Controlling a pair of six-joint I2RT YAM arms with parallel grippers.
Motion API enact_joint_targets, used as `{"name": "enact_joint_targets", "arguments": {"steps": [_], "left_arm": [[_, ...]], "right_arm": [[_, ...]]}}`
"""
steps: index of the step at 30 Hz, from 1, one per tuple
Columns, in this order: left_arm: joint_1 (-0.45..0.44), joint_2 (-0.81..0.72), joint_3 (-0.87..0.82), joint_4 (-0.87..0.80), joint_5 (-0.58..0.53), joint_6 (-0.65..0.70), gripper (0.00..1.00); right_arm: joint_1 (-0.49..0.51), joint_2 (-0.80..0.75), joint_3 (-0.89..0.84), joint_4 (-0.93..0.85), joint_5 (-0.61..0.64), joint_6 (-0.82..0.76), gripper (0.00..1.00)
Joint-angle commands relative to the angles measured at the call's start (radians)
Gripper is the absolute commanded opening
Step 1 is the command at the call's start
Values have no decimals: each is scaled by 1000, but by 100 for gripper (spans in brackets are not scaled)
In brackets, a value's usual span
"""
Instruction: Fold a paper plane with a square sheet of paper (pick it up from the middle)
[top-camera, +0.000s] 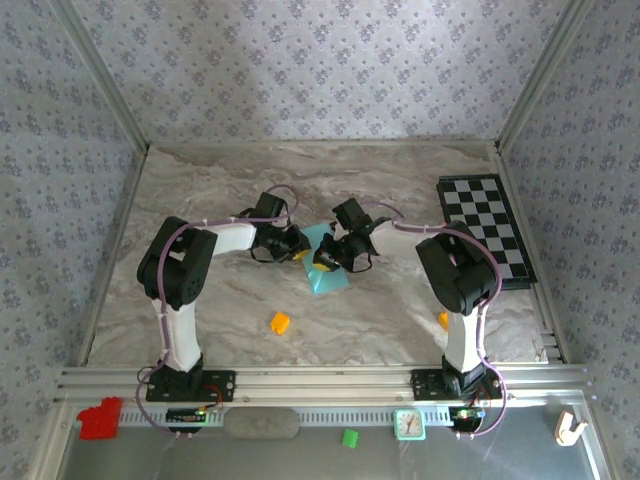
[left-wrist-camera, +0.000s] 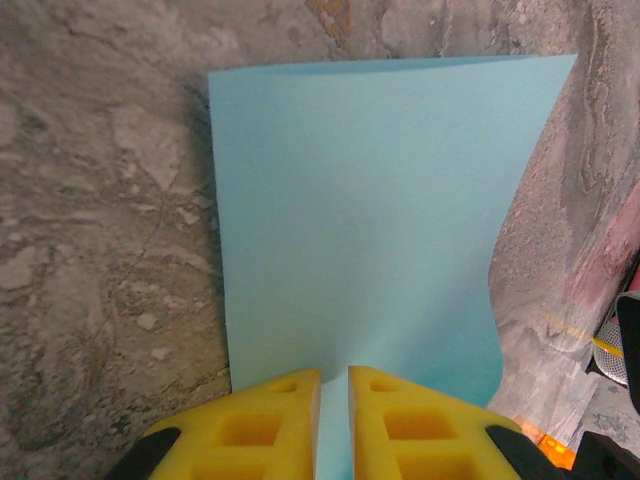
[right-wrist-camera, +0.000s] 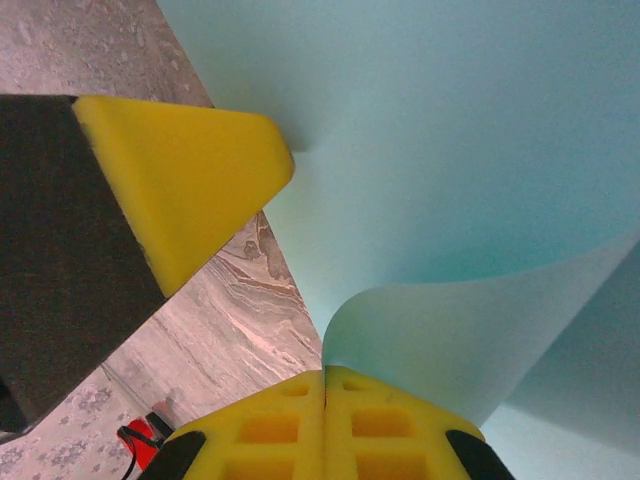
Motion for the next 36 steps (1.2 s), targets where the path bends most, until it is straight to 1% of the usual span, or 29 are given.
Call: {"name": "enact_joint_targets", "arguments": {"steps": [1,17,36], "left_arm": [[0,22,4,-46,-15,12,17],[0,20,1,-44,-15,13,17],[0,20,-4,-45,-14,12,17]], "right_arm": [[5,14,-6,8,9,20,0],[7,21,-8,-3,41,34,0],[10,36,-11,16,43,54,0]]}}
